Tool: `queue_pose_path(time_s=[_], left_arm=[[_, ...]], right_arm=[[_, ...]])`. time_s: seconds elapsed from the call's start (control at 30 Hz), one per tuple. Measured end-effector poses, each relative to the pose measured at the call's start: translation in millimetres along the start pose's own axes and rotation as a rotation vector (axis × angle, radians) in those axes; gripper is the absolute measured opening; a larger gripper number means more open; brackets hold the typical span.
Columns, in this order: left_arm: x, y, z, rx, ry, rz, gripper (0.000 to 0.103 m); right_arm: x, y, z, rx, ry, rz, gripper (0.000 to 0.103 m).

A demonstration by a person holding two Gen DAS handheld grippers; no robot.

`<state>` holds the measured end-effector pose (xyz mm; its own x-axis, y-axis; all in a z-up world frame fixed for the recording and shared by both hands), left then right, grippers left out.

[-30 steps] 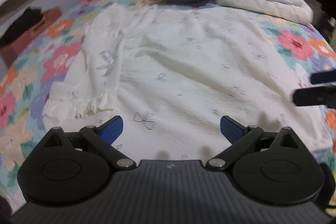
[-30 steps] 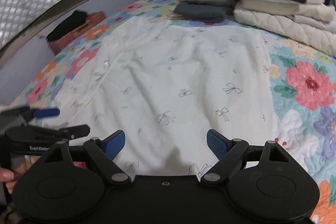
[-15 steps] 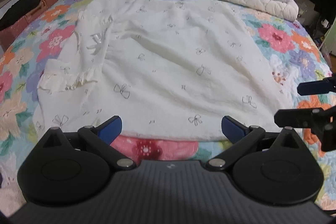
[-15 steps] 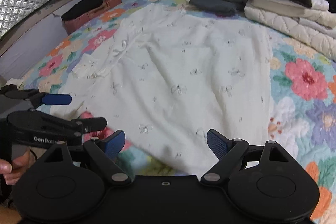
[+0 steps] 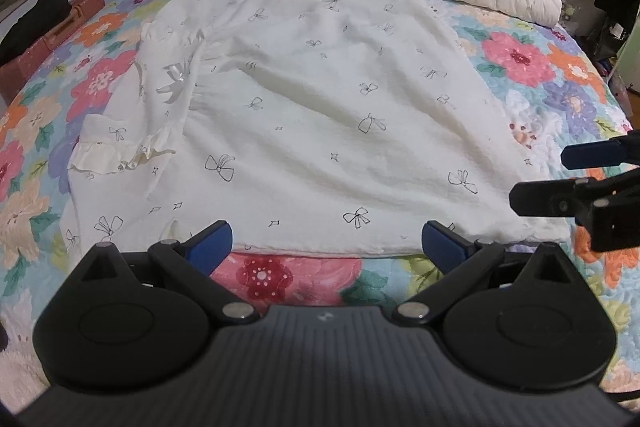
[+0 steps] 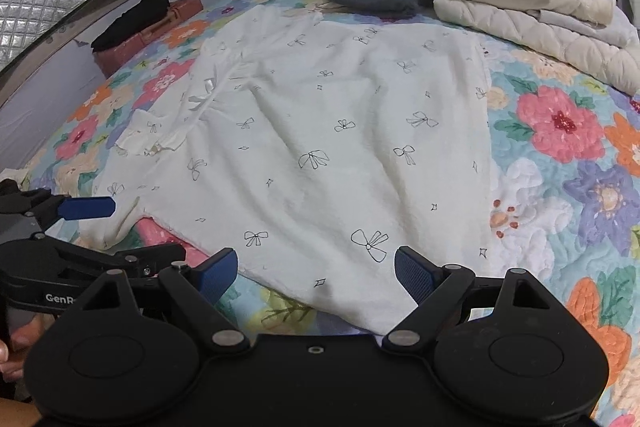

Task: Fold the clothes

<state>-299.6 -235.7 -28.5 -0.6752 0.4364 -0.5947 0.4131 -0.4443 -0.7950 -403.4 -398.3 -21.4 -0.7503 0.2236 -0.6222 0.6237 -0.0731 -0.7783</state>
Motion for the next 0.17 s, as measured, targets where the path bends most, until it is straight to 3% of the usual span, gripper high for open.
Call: queue_pose_path(time_s=[0.17], left_arm=[[-1.0, 1.3, 0.1, -0.009, -0.011, -0.004, 0.103]], right_arm=[[1.8, 5.8, -0.6, -0.040, 0.063, 0.003, 0.089]])
Point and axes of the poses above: each gripper's, at about its wrist camera, not at the fingertips, and y roughly the way its jaws point, z to its right, x to its underside, the point moved 2 cm from there along y, roughly the way its jaws point, and after that the axes turned 11 degrees about -y, right-handed, at the moved point
